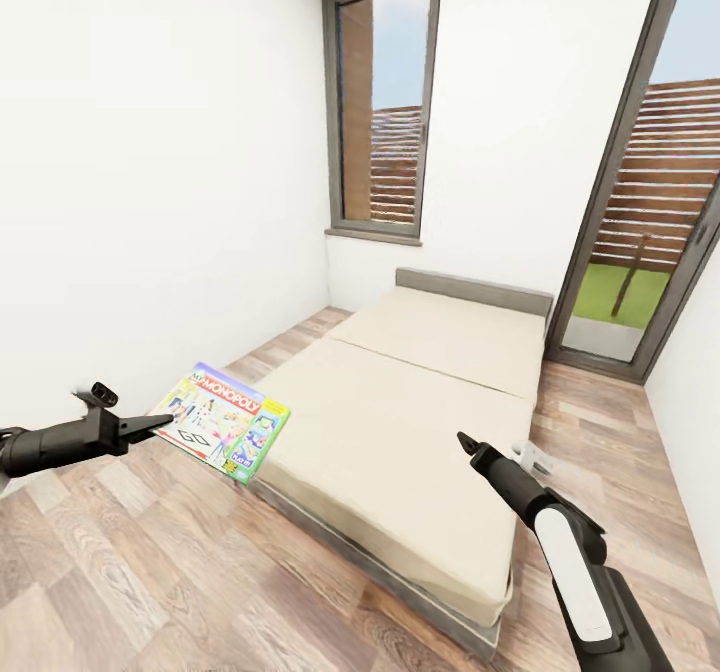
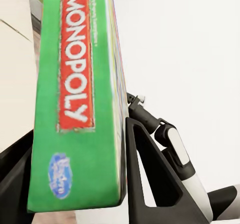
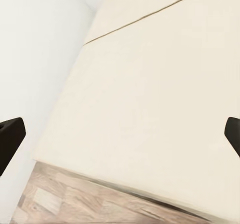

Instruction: Put all the toys in the child's room - the three board games (two on the bed and one on the table), the two jigsaw puzzles on the table, and the tennis ball on the table - inside the toy box on the table in the child's room.

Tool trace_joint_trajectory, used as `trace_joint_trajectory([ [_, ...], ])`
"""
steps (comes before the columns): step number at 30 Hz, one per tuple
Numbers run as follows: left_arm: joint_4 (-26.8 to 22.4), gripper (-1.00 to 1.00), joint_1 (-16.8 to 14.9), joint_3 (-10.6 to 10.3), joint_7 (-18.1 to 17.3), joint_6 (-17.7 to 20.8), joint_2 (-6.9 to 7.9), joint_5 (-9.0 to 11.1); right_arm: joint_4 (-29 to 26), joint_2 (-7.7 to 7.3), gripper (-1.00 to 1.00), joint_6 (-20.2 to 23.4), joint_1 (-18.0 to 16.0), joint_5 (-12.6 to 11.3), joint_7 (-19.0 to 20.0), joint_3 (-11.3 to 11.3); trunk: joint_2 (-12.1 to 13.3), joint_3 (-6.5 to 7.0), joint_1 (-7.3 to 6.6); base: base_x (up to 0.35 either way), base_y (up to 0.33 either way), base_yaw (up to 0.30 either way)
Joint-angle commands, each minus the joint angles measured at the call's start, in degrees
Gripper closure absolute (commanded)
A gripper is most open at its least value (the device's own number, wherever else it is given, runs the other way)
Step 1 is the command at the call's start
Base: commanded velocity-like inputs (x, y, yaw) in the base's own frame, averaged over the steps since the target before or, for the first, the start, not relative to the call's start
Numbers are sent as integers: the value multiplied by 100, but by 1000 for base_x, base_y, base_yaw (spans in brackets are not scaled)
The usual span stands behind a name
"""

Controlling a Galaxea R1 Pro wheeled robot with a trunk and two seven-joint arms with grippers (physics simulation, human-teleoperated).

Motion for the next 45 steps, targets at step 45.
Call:
trace_joint_trajectory([
  [45, 546, 100, 12, -87, -22, -127, -68, -66, 482, -62, -100, 278, 0, 9, -27, 417, 1802, 772, -989, 0, 0, 281],
])
